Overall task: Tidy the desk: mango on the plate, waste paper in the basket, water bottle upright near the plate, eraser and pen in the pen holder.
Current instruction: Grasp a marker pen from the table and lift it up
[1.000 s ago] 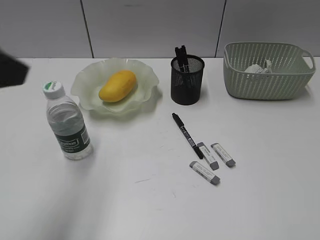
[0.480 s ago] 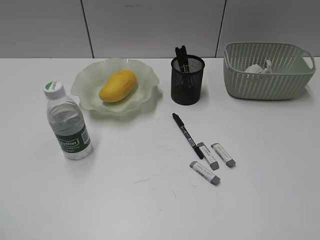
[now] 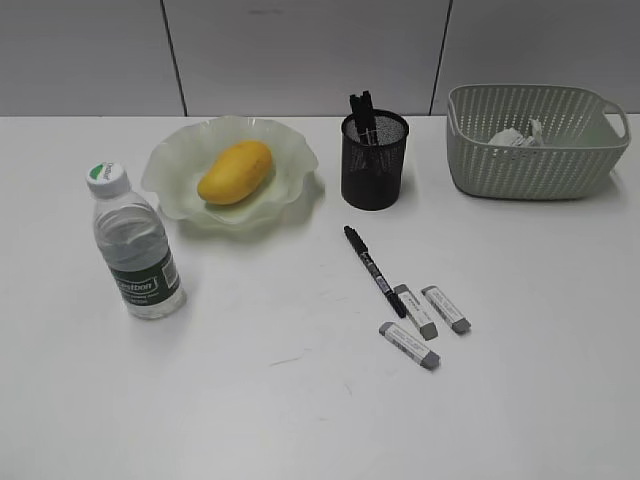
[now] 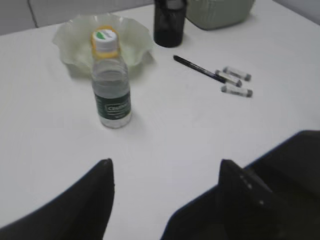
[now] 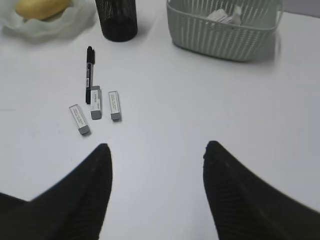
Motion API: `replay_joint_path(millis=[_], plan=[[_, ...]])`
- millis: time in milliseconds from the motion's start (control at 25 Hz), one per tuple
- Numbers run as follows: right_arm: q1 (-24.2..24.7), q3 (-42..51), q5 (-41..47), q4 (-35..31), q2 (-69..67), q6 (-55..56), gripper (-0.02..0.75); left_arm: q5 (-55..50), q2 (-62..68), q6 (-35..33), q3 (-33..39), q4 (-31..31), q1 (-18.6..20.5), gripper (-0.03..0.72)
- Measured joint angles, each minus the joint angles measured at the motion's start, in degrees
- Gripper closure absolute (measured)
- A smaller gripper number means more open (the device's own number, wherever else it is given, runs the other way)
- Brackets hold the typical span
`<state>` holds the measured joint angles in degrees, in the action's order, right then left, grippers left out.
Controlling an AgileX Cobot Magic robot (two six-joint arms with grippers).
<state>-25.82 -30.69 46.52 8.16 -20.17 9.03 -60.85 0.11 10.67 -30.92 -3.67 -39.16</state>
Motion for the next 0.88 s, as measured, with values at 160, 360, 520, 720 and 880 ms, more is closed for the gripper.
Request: replay_joint_path(millis=[160,360,520,720,880], plan=[[0.0,-6.0,-12.3,-0.7,-32.0,-0.6,0.273,0.0,-0.5,-0.1,0.0,0.1,11.7,0.201],[-0.4,-23.8,-15.7,-4.5,-66.2,-5.2,0.273,0.1,-0.5,-0.1,0.0,0.2,24.8,0.201],[-1.9,-38.7,-14.3,-10.4,-85.1,-11.5,0.273,0.1,-0.5,-0.2,0.0,0.2,29.6,0.201],[-4.1,-53.4,-7.8,-12.9,-101.1,-13.4,0.273,0.1,-0.5,-1.0,0.0,0.5,31.0,0.202],[-6.0,-61.2,-3.8,-13.2,-108.4,-13.4,0.273,0.1,-0.5,-1.6,0.0,0.6,31.1,0.202]])
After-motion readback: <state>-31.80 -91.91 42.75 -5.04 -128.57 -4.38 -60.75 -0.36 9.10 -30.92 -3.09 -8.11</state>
